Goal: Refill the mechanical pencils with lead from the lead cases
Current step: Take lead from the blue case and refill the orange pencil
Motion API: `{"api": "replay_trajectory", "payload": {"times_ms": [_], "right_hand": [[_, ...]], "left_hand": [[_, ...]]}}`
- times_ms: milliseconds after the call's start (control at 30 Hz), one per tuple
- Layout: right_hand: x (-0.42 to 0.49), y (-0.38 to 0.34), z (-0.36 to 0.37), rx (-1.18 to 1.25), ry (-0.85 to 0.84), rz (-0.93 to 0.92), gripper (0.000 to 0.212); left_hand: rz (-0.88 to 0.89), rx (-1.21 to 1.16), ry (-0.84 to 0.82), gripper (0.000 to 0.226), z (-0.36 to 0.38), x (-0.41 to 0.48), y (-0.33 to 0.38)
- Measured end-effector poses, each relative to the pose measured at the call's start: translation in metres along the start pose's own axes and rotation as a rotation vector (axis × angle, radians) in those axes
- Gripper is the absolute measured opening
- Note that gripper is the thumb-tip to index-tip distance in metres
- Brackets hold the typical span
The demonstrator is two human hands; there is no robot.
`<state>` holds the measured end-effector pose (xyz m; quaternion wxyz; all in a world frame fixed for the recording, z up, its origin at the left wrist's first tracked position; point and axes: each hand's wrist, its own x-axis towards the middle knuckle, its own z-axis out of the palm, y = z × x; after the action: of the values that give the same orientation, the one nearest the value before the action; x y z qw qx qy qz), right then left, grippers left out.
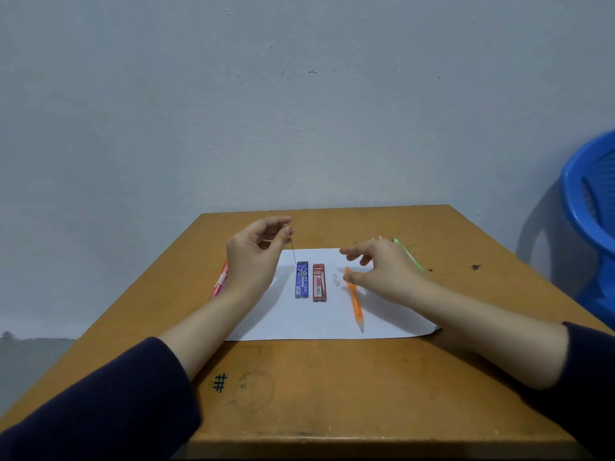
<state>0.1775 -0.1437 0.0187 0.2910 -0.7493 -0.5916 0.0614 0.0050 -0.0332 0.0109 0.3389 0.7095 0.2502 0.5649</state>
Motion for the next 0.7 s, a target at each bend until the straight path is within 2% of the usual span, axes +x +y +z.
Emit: {"api": "replay_trajectory", "payload": {"times_ms": [367, 533, 700], "right_hand": [[0.003, 0.002, 0.01, -0.072, -0.07, 0.118, 0.061], [0.005, 0.002, 0.015, -0.15, -0.069, 0.143, 0.057], [0.007, 0.003, 0.011, -0.124, -0.037, 0.15, 0.052]], "left_hand": [[0.03, -0.018, -0.005, 0.015, 0.002, 0.0, 0.003], [0.041, -0.002, -0.014, 0.015, 0.002, 0.0, 0.003], [0.041, 0.018, -0.017, 0.016, 0.003, 0.0, 0.004]]}}
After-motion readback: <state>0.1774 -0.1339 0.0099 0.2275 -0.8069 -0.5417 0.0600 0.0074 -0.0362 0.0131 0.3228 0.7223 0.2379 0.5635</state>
